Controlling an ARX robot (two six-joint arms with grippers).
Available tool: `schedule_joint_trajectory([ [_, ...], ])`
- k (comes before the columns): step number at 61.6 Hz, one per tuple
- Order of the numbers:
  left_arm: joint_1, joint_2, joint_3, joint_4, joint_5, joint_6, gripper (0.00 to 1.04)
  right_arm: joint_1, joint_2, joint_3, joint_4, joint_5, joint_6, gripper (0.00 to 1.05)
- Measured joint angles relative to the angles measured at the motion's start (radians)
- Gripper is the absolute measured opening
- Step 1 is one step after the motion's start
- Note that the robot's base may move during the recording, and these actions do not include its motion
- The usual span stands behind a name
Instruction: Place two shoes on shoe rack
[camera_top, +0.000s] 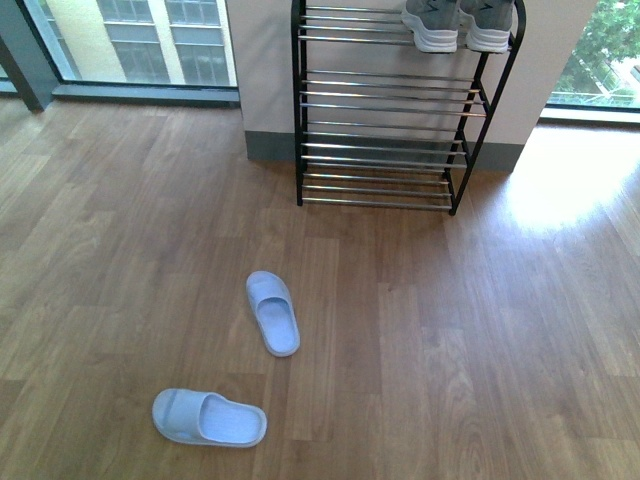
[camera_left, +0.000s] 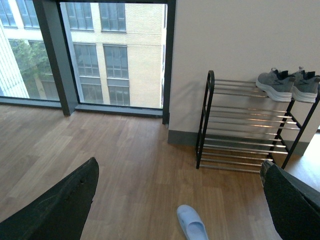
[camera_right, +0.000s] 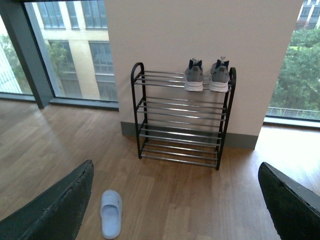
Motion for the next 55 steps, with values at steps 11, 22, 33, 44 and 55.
schedule_joint_trajectory([
  [11,0.000,0.000,0.000,0.000,0.000,0.000,0.95,0.000,0.000,0.000,0.000,0.000,0.000,0.95],
  [22,0.000,0.000,0.000,0.000,0.000,0.000,0.95,0.000,0.000,0.000,0.000,0.001,0.000,0.95],
  [33,0.000,0.000,0.000,0.000,0.000,0.000,0.95,0.000,0.000,0.000,0.000,0.000,0.000,0.95],
  [44,0.000,0.000,0.000,0.000,-0.003,0.000,0.95,0.000,0.000,0.000,0.000,-0.003,0.000,0.95],
  [55,0.000,0.000,0.000,0.000,-0.001,0.000,0.95,0.000,0.000,0.000,0.000,0.000,0.000,0.95],
])
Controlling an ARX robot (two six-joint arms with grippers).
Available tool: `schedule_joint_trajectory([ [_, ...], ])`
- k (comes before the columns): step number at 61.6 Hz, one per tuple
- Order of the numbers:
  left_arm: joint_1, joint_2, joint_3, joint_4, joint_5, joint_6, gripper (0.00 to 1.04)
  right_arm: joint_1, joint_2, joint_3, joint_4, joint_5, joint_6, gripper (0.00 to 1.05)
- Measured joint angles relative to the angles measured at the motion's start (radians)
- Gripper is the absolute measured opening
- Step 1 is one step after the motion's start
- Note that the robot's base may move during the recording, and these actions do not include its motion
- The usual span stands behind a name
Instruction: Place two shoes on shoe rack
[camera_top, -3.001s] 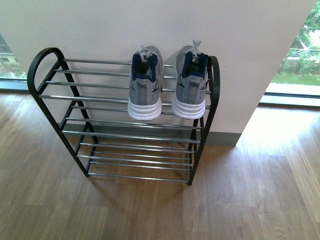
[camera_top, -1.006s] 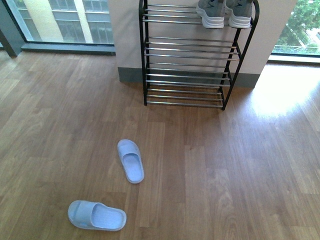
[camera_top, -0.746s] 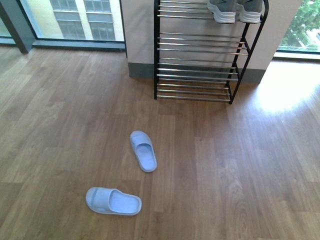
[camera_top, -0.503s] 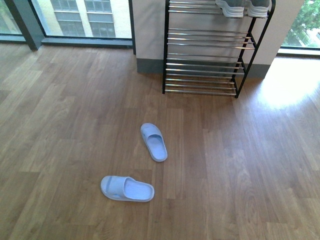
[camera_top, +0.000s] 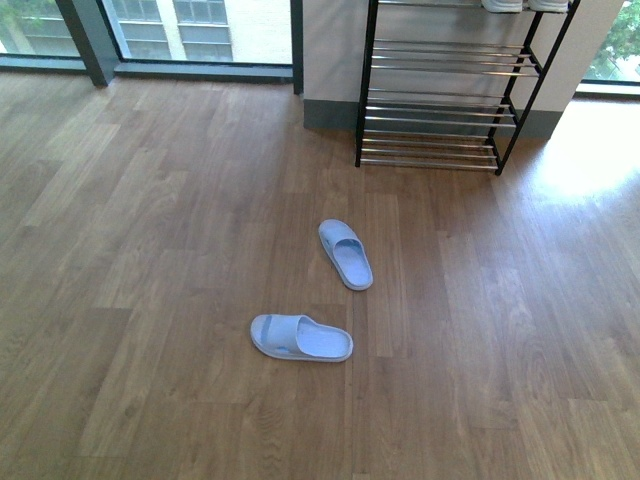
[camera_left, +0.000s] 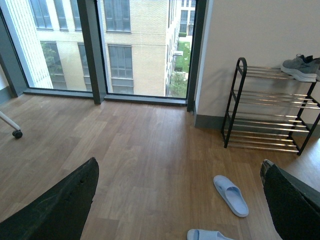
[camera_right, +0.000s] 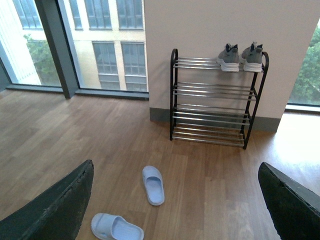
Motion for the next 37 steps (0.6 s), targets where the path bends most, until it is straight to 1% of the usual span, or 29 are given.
schedule_joint_trajectory([
  [37,0.000,0.000,0.000,0.000,0.001,0.001,0.95,0.000,0.000,0.000,0.000,0.001,0.000,0.95],
])
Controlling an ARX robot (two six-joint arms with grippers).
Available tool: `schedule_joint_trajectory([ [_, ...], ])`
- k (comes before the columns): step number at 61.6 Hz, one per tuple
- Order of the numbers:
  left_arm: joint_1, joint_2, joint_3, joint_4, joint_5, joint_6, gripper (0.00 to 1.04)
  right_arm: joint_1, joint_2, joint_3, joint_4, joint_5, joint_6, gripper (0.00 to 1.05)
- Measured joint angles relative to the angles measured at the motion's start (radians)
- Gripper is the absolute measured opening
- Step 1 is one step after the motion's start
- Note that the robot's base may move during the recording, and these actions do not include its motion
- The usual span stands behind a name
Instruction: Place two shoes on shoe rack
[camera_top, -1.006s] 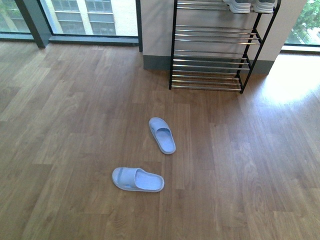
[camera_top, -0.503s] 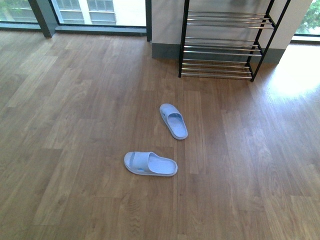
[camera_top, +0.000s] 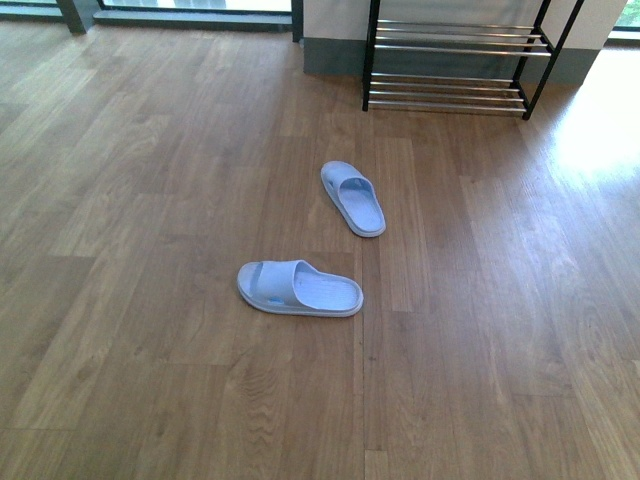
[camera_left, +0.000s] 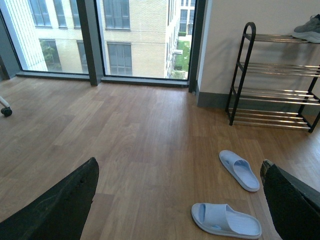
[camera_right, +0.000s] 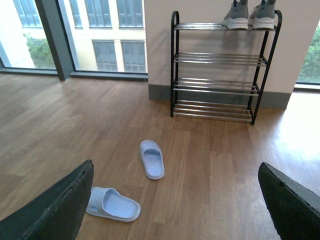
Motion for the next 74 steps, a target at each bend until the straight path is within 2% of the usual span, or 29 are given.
schedule_joint_trajectory([
  [74,0.000,0.000,0.000,0.000,0.001,0.000,0.95,0.000,0.000,0.000,0.000,0.002,0.000,0.95],
])
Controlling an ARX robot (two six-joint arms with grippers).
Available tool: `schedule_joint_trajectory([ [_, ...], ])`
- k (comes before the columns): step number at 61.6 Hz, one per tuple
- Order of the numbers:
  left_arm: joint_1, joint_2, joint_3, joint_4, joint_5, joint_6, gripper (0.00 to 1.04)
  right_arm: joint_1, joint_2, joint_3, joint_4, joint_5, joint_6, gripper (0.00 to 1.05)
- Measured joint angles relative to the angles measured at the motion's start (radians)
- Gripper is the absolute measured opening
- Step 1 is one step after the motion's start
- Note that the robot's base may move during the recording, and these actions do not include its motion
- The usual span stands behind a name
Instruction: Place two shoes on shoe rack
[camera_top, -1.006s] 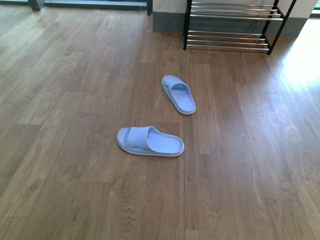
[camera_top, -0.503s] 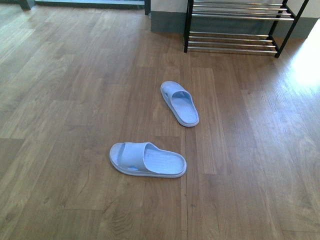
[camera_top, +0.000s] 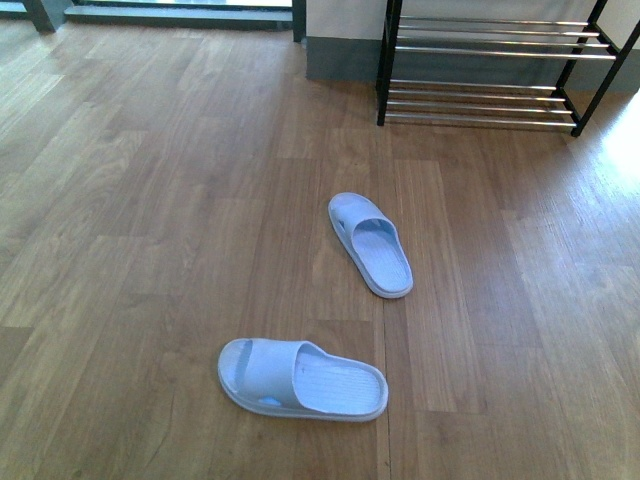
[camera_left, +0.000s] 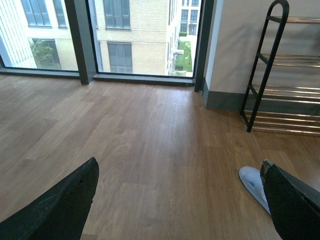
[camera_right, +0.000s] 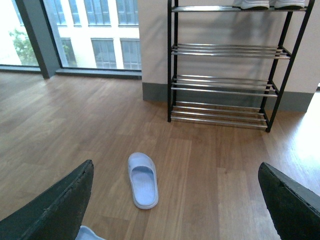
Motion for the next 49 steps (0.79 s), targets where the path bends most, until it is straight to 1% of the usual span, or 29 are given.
schedule_joint_trajectory([
  [49,0.000,0.000,0.000,0.000,-0.002,0.000,0.95,0.000,0.001,0.000,0.000,-0.002,0.000,0.95],
])
